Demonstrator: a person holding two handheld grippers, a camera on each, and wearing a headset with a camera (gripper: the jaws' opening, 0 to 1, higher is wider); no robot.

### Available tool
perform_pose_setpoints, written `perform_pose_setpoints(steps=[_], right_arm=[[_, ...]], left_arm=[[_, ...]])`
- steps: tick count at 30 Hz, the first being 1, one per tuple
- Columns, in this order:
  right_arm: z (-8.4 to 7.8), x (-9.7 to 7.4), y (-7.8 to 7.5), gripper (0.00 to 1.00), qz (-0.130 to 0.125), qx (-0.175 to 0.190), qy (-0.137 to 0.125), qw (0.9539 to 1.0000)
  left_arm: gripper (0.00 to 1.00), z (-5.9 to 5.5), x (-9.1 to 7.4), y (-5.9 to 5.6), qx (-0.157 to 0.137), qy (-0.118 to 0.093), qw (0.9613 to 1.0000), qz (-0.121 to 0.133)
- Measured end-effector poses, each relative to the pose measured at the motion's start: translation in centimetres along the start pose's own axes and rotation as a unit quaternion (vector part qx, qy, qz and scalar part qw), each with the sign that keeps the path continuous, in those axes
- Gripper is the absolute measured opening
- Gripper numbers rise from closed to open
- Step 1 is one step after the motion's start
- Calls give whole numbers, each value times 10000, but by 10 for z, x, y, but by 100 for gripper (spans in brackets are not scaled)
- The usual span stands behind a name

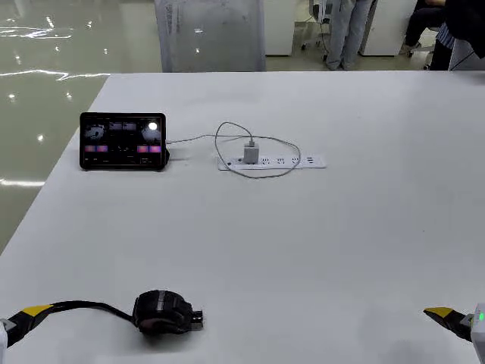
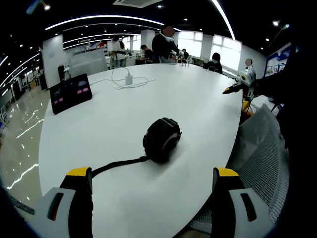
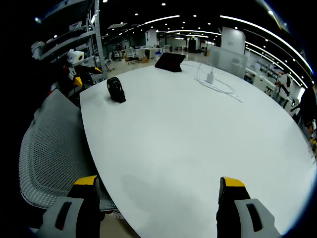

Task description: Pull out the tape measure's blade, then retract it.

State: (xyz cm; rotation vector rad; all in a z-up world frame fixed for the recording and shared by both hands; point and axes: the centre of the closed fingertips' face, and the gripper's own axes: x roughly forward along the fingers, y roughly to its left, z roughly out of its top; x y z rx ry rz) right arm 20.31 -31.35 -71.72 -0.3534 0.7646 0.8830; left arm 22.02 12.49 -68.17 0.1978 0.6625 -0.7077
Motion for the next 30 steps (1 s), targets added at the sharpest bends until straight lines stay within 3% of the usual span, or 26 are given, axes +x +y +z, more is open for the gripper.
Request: perform_pose_setpoints(steps=[3,6,8,11,14,17,22,23,26,29,30], right_arm=[[2,-1,0,99,12,-90,-25,10000],[6,-1,2,99,119,-170,-87,9997],[8,0,3,99,169,-252,-158,9994],[11,2,7,99,274,-372,-174,9988],[14,3,12,99,301,-539,-180,9979],[17,4,13,99,326,-584,-191,9976],[23,10,13,99,414,-703,-146,9966],[26,11,12,99,395,-636,-142,9971],[35,17,6,99,361,-767,-184,9962],[45,21,3,99,377,-752,-254,9961],[50,24,1,99,339,-773,-259,9961]], left_arm=[[99,1,0,-2,9,-31,10000,20],[99,-1,0,-4,417,82,9991,52],[99,-4,0,-6,463,215,9987,19],[99,1,-1,-4,691,217,9974,30],[99,6,2,-5,788,197,9967,-77],[99,7,8,-10,869,332,9952,-290],[99,7,25,-16,1200,507,9892,-680],[99,11,29,-22,1401,395,9857,-846],[99,16,35,-29,1490,415,9822,-1064],[99,8,40,-22,1789,818,9747,-1064],[99,5,44,-17,2078,973,9680,-1015]])
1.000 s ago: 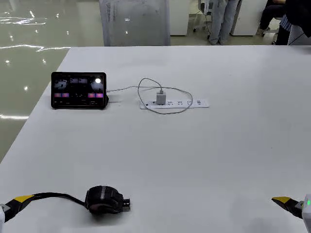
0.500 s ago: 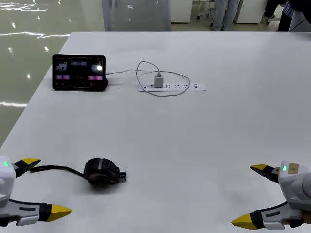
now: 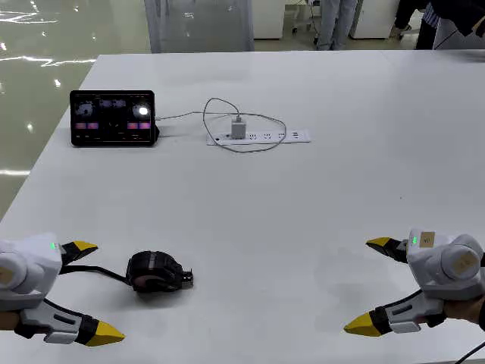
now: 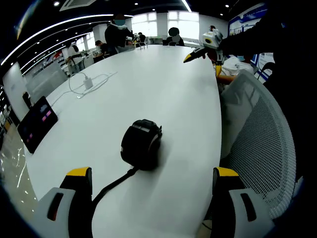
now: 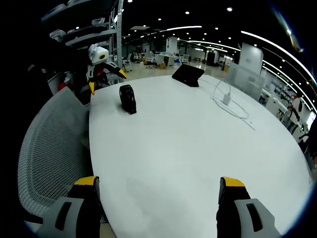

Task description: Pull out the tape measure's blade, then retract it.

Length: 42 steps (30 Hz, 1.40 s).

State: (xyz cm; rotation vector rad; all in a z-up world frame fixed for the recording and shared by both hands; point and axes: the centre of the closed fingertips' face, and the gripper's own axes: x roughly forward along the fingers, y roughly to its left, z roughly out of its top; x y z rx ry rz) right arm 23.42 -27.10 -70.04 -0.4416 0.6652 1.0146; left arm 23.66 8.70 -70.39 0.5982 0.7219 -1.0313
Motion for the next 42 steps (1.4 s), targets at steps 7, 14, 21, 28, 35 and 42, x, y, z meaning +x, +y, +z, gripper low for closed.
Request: perform_pose_setpoints(steps=[7,14,21,28,35,42], right_arm=[[19,21,7,99,185,-114,-103,9997],[26,49,19,99,430,-368,49,9984],[39,71,27,99,669,-480,82,9966],[62,103,41,99,911,-613,51,9939],[83,131,60,99,1271,-843,86,9883],[97,157,76,99,1487,-946,125,9843]], left_arm=[[99,0,12,8,39,205,9995,-250],[90,12,23,16,196,129,9994,-272],[92,16,32,11,168,153,9987,-460],[89,10,52,21,244,428,9984,-262],[81,13,64,15,272,485,9969,-560],[61,16,70,17,399,509,9965,-525]])
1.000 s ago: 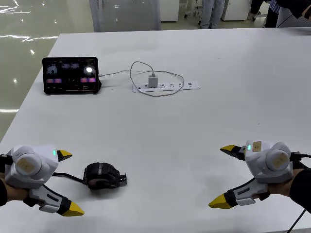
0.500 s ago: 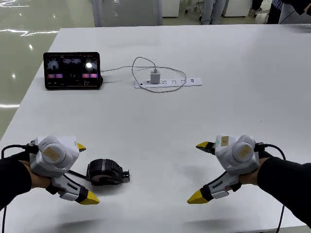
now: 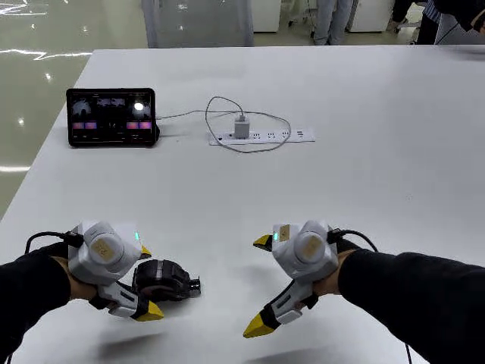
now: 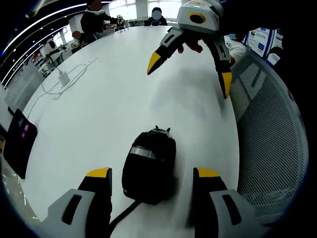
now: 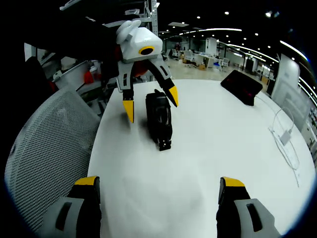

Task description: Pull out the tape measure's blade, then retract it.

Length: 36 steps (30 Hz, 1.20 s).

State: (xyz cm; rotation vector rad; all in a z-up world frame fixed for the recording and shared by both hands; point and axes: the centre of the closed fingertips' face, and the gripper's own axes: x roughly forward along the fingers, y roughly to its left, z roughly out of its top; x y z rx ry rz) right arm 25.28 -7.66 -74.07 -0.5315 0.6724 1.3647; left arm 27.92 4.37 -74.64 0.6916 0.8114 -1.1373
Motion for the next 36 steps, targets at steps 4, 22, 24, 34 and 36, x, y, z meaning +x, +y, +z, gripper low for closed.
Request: perform_pose_setpoints(steps=[4,22,24,34,36], right_arm=[[9,9,-4,99,15,-32,27,10000],[26,48,-10,58,179,-418,250,9987],[24,55,-9,53,198,-588,342,9975],[30,72,-6,33,386,-710,362,9961],[28,72,-8,30,371,-744,391,9958]], left_arm=[[56,0,1,0,72,74,9999,-3],[33,0,7,5,294,102,9995,-66],[33,0,7,5,252,41,9997,-34],[33,2,7,4,485,205,9986,-86],[32,2,7,3,443,175,9988,-108]])
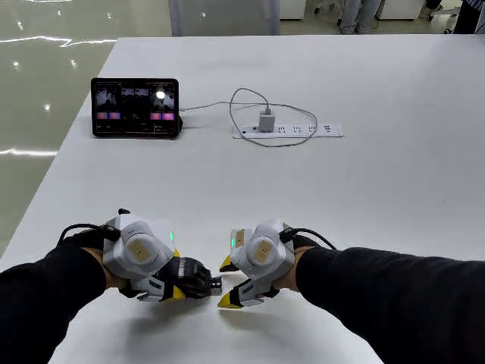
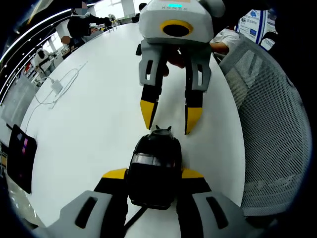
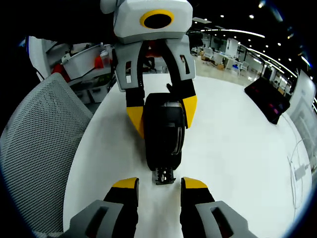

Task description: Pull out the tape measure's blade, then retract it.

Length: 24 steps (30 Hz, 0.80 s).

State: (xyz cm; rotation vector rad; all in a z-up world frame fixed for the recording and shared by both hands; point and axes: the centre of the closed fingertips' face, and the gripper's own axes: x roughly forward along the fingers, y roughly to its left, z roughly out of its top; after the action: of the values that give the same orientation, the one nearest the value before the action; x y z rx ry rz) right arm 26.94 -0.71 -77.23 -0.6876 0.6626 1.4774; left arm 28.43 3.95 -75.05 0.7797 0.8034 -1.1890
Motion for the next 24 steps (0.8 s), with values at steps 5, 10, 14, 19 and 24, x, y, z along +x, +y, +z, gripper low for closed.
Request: perform_pose_setpoints(steps=[5,10,14,19,24], right_arm=[[0,5,-3,22,8,80,4,10000],[5,15,-6,13,-59,-74,46,9999],[4,11,-7,11,-36,-117,68,9999],[3,11,-8,11,-38,-151,60,9999],[2,9,-5,10,93,185,-46,9998]], left_arm=[[32,-1,1,1,-124,-57,9999,29],[32,-1,2,1,-132,-63,9999,10],[32,-1,2,1,-115,-37,9999,-35],[31,-2,1,1,-148,-66,9998,-85],[31,-2,2,0,-77,-7,9999,-132]])
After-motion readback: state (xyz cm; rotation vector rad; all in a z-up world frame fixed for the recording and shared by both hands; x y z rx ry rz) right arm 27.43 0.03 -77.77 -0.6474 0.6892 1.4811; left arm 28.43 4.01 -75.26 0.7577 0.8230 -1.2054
